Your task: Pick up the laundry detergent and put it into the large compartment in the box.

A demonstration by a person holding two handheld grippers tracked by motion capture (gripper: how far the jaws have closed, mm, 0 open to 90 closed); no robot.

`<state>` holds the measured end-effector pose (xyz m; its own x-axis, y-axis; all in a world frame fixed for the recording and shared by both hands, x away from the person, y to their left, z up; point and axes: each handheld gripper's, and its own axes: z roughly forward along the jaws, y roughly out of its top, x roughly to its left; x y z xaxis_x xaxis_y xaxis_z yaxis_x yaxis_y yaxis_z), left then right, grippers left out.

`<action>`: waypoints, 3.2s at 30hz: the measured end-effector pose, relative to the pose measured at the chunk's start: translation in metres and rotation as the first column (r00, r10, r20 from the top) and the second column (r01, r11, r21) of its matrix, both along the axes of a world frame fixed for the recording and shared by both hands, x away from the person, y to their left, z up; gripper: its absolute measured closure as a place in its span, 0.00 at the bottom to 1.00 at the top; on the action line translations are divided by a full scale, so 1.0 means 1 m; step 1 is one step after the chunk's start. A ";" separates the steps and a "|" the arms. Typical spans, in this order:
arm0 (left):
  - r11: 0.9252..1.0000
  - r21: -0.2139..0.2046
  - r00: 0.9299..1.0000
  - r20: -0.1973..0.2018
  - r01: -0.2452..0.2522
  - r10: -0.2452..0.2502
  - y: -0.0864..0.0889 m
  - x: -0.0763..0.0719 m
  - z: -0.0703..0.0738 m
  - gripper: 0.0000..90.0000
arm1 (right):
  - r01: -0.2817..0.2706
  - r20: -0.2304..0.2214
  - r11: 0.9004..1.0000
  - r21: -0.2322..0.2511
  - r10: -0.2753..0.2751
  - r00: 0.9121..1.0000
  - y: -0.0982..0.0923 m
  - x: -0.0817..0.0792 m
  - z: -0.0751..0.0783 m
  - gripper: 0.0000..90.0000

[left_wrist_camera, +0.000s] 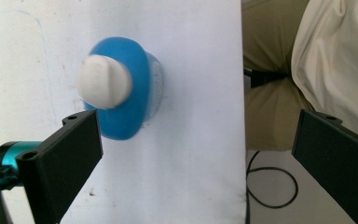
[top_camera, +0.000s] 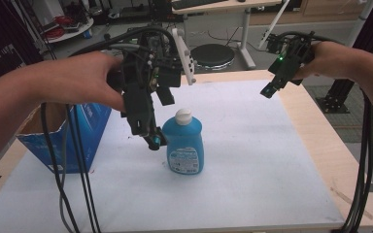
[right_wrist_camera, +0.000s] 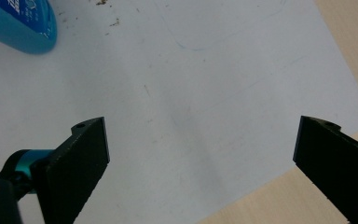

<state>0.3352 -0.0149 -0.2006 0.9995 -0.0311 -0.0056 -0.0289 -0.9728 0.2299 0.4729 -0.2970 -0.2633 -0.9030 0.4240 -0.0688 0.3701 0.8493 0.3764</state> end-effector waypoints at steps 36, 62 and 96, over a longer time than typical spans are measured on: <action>0.999 0.038 0.999 -0.038 0.038 -0.037 -0.024 0.053 -0.061 0.02 | 0.010 -0.013 1.000 -0.005 -0.010 1.000 -0.003 0.005 -0.003 0.03; 0.998 0.049 0.998 -0.036 0.051 -0.049 -0.027 0.061 -0.085 0.14 | 0.010 -0.016 1.000 -0.002 -0.010 1.000 -0.002 0.006 -0.004 0.03; 0.995 0.038 0.996 -0.015 0.094 -0.093 -0.025 0.056 -0.082 0.42 | 0.007 -0.017 1.000 0.001 -0.007 1.000 0.001 0.005 -0.004 0.03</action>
